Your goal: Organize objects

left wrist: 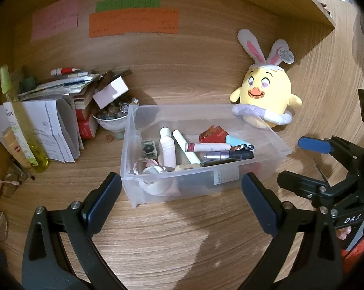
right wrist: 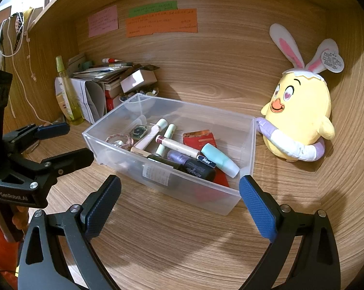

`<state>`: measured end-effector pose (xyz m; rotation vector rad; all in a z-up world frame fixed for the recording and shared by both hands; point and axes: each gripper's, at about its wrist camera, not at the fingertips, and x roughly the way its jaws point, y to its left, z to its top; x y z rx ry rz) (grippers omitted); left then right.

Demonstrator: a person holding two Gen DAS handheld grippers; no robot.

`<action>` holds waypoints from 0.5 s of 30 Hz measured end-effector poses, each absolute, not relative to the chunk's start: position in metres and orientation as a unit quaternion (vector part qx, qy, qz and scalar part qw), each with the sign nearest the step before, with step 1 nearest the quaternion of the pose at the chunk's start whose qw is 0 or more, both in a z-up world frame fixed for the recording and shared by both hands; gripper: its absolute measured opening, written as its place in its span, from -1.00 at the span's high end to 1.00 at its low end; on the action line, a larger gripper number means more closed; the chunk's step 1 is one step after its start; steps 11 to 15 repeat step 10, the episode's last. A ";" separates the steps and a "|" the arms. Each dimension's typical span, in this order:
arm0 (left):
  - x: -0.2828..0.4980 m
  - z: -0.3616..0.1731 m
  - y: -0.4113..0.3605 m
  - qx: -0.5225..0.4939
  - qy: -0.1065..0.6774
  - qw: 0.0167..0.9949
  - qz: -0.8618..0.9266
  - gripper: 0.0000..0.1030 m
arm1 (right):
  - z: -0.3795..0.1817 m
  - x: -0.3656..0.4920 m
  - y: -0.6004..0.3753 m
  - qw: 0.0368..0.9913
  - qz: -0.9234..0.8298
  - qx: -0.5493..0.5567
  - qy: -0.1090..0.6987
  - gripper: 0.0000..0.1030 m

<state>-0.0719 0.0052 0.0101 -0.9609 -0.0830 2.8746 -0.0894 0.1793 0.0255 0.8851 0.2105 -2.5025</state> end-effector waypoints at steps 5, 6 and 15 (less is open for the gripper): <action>-0.073 0.008 0.006 -0.318 -0.029 0.061 0.946 -0.95 | 0.024 -0.091 0.181 0.235 -0.912 0.327 0.073 -0.90; -0.073 0.008 0.007 -0.318 -0.029 0.063 0.946 -0.95 | 0.023 -0.092 0.182 0.236 -0.912 0.327 0.072 -0.90; -0.072 0.009 0.009 -0.315 -0.026 0.063 0.946 -0.95 | 0.021 -0.094 0.183 0.235 -0.911 0.331 0.070 -0.90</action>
